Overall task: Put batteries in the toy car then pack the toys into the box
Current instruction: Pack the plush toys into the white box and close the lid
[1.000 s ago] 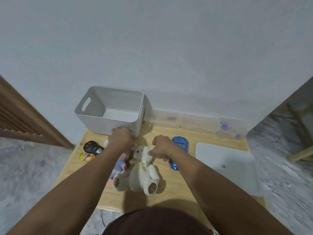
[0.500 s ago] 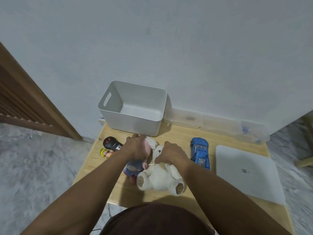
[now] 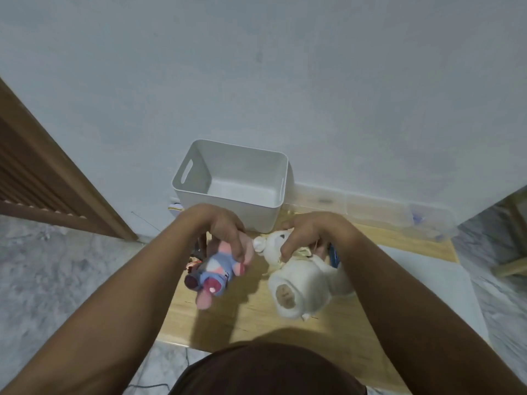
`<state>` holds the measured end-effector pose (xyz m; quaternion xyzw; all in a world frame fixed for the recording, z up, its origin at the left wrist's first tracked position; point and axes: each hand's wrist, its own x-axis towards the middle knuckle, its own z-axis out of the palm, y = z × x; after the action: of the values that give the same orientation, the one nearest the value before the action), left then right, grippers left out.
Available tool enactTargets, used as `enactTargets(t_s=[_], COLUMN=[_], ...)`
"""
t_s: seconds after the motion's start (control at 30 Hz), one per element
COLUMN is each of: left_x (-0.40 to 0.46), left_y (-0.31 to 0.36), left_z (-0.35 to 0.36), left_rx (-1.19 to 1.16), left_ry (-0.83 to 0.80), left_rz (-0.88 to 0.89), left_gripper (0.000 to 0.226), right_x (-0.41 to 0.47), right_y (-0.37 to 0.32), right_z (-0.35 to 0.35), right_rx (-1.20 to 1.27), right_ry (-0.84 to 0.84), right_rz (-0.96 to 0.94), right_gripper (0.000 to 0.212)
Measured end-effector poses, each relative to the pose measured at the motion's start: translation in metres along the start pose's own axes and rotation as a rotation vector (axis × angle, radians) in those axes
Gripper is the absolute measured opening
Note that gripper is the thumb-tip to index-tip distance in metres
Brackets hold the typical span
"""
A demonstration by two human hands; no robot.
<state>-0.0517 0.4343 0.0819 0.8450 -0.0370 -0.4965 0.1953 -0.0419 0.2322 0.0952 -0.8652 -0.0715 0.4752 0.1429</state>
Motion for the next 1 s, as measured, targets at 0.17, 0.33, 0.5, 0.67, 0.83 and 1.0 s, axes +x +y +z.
enactTargets(t_s=[0.17,0.33,0.5,0.67,0.83,1.0], left_x=[-0.037,-0.063,-0.048,-0.026,-0.005,0.019], left_y=[0.002,0.003,-0.001,-0.005,-0.011,-0.024], left_z=[-0.043,-0.08,-0.101,-0.112,-0.118,-0.118], left_rx=[-0.102,-0.19,-0.078,-0.067,-0.04,-0.036], left_ry=[0.101,0.537,1.037,1.193,1.197,1.123], left_rz=[0.036,0.12,0.177,0.197,0.145,0.116], left_gripper=[0.048,0.069,0.085,0.075,0.073,0.067], right_x=[-0.025,-0.036,-0.018,0.008,0.033,0.055], right_y=[-0.017,-0.035,-0.058,-0.074,-0.079,-0.08], right_z=[-0.038,-0.068,-0.084,-0.091,-0.09,-0.085], right_rx=[0.086,0.25,0.248,0.237,0.25,0.226], right_ry=[0.08,0.493,0.958,1.096,1.098,1.081], right_rz=[-0.106,-0.237,-0.243,-0.22,-0.213,-0.228], right_gripper=[0.052,0.061,0.069,0.069,0.069,0.065])
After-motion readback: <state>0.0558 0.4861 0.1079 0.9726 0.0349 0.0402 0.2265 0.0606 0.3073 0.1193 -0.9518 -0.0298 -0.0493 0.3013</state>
